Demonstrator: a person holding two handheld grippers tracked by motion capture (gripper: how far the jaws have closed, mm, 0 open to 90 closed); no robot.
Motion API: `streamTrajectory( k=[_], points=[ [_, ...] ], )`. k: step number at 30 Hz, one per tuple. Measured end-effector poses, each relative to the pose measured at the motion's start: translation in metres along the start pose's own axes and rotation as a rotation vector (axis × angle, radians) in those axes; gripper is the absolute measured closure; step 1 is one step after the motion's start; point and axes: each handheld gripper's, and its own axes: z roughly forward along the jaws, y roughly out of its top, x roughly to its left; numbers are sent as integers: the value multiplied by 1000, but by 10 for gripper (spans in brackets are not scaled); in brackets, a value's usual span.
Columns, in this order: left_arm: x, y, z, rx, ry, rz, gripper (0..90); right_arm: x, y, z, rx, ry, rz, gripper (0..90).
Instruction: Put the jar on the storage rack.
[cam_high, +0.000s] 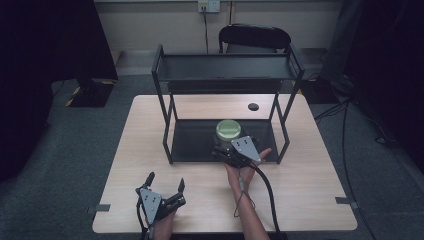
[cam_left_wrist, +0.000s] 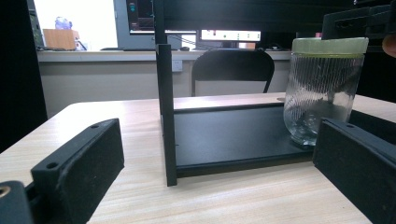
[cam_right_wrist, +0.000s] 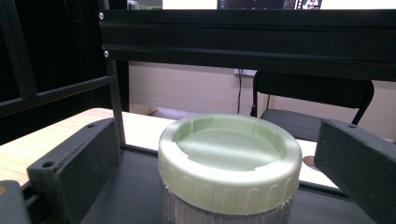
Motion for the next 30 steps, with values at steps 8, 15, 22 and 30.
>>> streamTrajectory(
  k=[8, 15, 22, 30],
  points=[
    [0, 0, 0, 0, 0, 0, 15, 0, -3, -4, -17, 3, -4, 0],
    [0, 0, 0, 0, 0, 0, 16, -3, -3, -7, -19, -7, -3, 0],
    [0, 0, 0, 0, 0, 0, 16, -6, -4, -12, -33, -10, 6, 0],
    [0, 0, 0, 0, 0, 1, 16, -8, -2, -19, -37, -19, 6, 0]
  ],
)
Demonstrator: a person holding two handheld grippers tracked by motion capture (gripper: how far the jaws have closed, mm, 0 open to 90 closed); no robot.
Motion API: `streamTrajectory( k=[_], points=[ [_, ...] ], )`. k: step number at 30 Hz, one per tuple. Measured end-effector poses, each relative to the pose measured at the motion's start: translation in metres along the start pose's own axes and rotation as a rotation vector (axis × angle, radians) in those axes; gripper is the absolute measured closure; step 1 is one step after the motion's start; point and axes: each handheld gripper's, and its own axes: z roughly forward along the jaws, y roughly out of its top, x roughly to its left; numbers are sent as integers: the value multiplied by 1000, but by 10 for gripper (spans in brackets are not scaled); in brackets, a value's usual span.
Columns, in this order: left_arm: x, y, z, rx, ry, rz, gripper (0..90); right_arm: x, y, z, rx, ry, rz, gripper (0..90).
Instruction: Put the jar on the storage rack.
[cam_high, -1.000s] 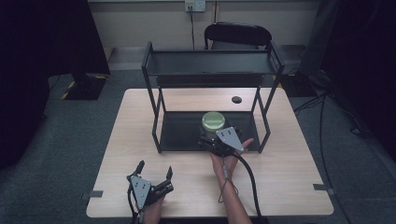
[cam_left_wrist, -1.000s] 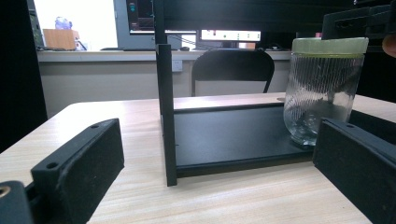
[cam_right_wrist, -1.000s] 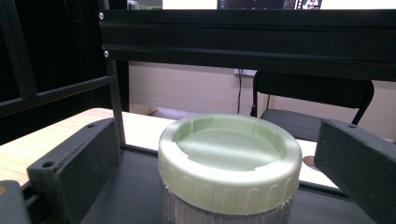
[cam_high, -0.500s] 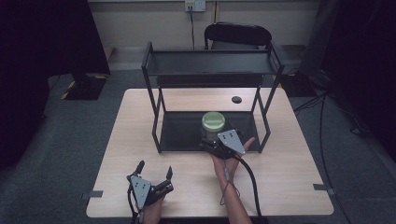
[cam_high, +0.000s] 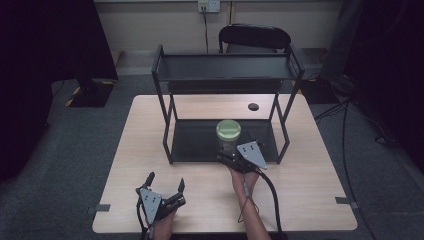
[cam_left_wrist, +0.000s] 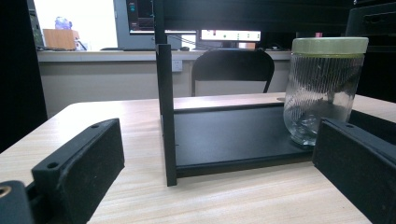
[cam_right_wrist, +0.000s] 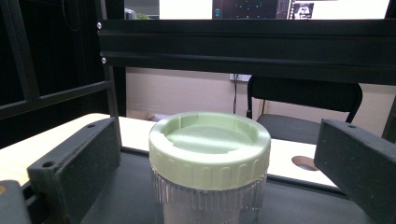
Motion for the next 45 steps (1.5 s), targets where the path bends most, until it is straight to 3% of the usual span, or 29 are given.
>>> streamTrajectory(
  k=[6, 11, 34, 38, 45],
  points=[
    [0, 0, 0, 0, 0, 0, 17, -1, 2, -8, -54, -30, -3, 4],
    [0, 0, 0, 0, 0, 0, 17, -5, 1, -13, -52, -37, 7, 5],
    [0, 0, 0, 0, 1, 0, 19, -7, 8, -30, -85, -4, 30, 17],
    [0, 0, 0, 0, 1, 0, 19, -8, 8, -33, -100, 2, 60, 17],
    [0, 0, 0, 0, 0, 0, 19, -10, 5, -37, -90, 3, 68, 14]
  ],
)
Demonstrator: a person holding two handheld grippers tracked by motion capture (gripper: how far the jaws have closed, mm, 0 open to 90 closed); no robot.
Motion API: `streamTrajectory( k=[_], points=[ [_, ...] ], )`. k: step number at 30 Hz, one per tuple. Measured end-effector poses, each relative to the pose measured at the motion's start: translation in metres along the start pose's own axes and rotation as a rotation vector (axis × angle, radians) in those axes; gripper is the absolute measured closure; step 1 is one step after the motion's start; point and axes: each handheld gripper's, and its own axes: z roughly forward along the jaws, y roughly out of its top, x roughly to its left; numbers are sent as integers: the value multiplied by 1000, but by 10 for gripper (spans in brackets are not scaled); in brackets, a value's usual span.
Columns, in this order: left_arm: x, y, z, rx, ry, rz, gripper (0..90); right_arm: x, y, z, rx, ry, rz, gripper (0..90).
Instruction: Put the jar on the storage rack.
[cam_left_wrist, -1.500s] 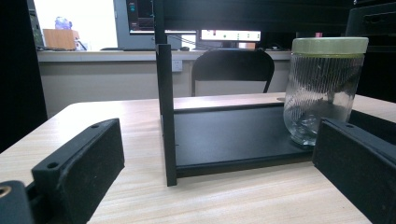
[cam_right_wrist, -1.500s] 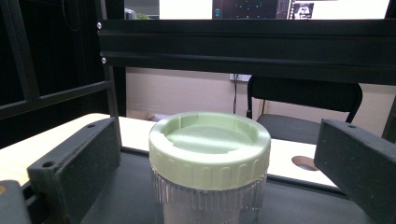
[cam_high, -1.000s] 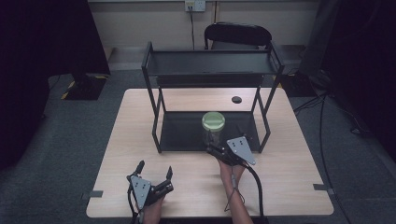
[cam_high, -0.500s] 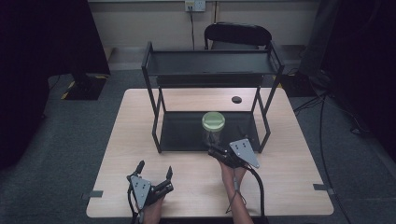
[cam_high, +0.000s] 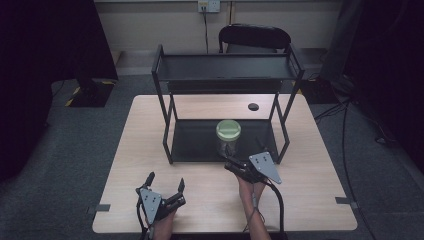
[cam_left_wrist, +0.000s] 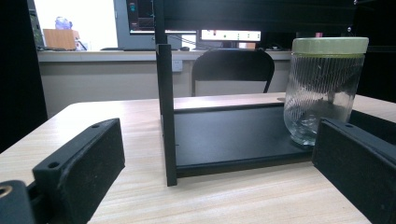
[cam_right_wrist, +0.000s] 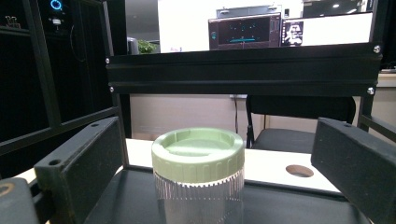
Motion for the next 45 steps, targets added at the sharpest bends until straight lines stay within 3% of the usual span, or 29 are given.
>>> streamTrajectory(
  k=[7, 24, 45],
  points=[
    [0, 0, 0, 1, 0, 1, 20, -3, 0, -4, -5, -13, 11, 13],
    [0, 0, 0, 2, 2, 1, 22, -6, -3, -18, -47, -34, -16, 0],
    [0, 0, 0, 0, 1, 0, 22, -9, -5, -40, -51, -66, -15, 0]
  ],
)
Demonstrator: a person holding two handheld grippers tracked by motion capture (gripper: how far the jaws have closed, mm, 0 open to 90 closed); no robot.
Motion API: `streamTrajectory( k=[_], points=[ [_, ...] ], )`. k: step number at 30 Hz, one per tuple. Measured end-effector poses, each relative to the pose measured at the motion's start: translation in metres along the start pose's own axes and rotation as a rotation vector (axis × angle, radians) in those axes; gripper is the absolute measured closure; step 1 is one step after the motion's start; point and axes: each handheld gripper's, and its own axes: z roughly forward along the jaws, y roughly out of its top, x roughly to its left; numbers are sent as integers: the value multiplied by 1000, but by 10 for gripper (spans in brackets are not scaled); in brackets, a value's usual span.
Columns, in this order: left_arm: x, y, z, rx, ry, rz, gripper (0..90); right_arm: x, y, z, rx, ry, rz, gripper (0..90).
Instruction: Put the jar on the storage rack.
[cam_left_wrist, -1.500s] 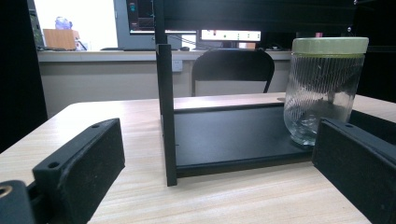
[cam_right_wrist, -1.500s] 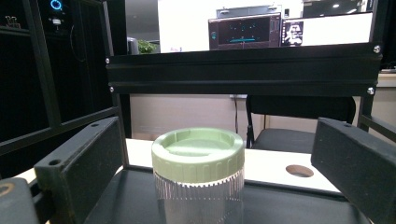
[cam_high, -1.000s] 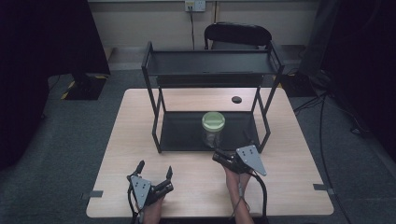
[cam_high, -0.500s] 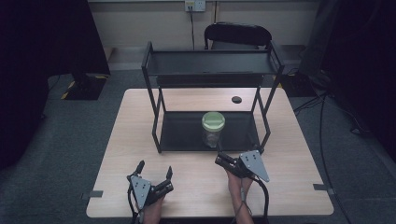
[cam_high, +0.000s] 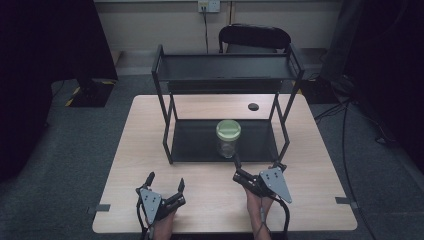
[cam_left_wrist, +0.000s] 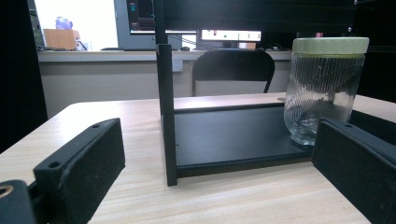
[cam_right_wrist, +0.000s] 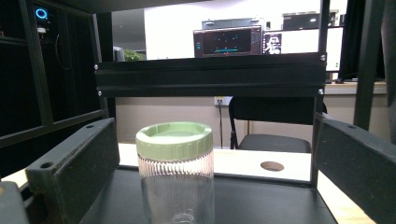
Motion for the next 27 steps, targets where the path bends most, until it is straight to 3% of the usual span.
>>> streamTrajectory(
  k=[10, 27],
  points=[
    [0, 0, 0, 0, 0, 0, 22, -3, -5, -7, 23, -2, -23, 0],
    [0, 0, 0, 0, 0, 0, 22, -9, -11, -21, 16, -29, -31, 0]
  ],
)
